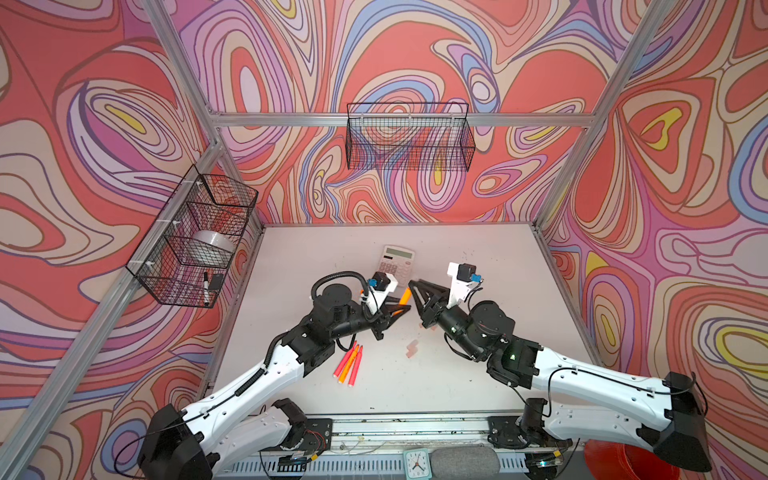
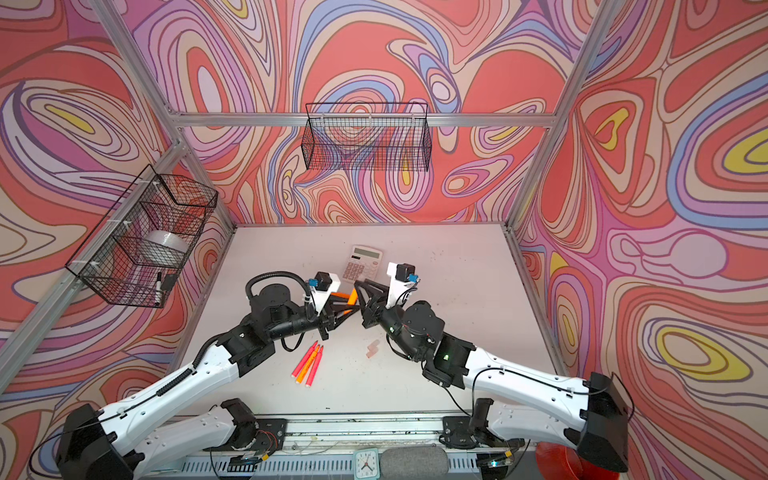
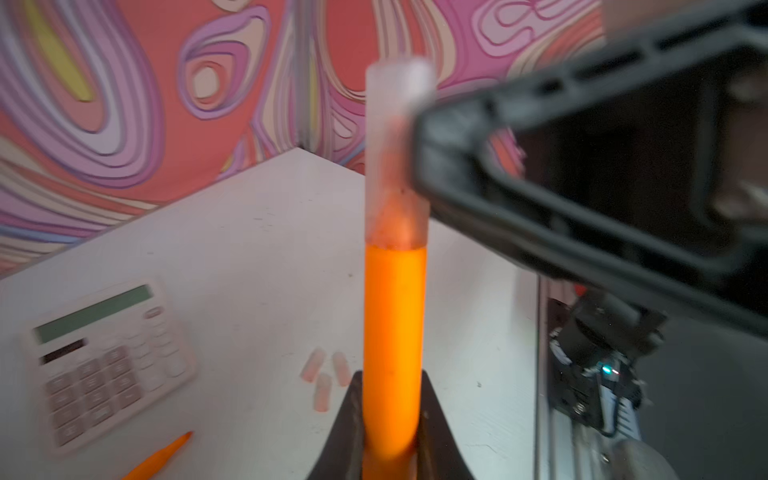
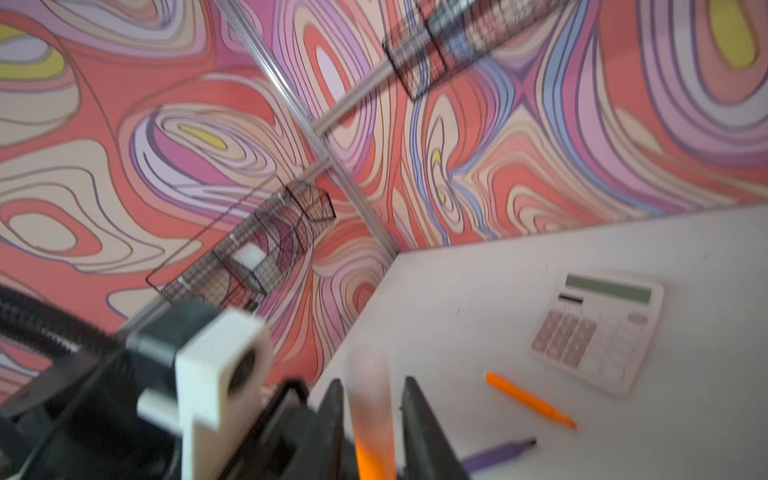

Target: Insert the pens into the pen caps

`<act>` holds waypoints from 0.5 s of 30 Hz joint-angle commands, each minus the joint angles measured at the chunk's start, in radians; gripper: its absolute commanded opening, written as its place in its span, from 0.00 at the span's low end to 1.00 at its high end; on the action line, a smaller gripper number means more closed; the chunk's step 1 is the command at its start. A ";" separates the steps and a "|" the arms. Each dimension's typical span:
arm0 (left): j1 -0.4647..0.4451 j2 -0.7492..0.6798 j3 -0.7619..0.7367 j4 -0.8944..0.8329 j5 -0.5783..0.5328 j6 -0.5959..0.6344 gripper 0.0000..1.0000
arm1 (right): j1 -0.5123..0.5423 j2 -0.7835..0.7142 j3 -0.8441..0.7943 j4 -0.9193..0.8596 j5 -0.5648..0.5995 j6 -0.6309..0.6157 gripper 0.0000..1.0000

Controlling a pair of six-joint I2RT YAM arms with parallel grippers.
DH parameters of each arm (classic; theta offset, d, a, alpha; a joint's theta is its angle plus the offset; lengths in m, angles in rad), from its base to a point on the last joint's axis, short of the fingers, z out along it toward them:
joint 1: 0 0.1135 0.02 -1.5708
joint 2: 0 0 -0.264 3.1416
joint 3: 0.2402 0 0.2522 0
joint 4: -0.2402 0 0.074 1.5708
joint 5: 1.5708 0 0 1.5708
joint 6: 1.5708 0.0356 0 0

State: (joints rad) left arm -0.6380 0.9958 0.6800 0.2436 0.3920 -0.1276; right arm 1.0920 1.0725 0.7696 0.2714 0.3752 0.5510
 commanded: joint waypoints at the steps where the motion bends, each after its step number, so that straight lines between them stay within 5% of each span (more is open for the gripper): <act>1: 0.051 -0.051 -0.079 0.184 -0.260 -0.124 0.00 | 0.031 0.022 -0.004 -0.228 0.007 -0.002 0.54; 5: 0.056 -0.044 -0.204 0.089 -0.456 -0.159 0.00 | 0.029 -0.025 0.033 -0.278 0.110 -0.031 0.72; 9: 0.132 -0.014 -0.187 -0.116 -0.649 -0.246 0.00 | 0.025 -0.099 0.001 -0.276 0.277 -0.111 0.78; 12: 0.238 -0.009 -0.206 -0.178 -0.648 -0.308 0.00 | -0.016 -0.139 -0.095 -0.228 0.475 -0.201 0.82; 15: 0.352 -0.010 -0.204 -0.218 -0.588 -0.340 0.00 | -0.140 -0.195 -0.200 -0.255 0.541 -0.153 0.82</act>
State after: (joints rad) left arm -0.3573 0.9909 0.4805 0.1104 -0.1658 -0.3862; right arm 1.0416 0.9062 0.6670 0.0673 0.7322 0.4171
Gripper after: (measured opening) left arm 0.170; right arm 0.819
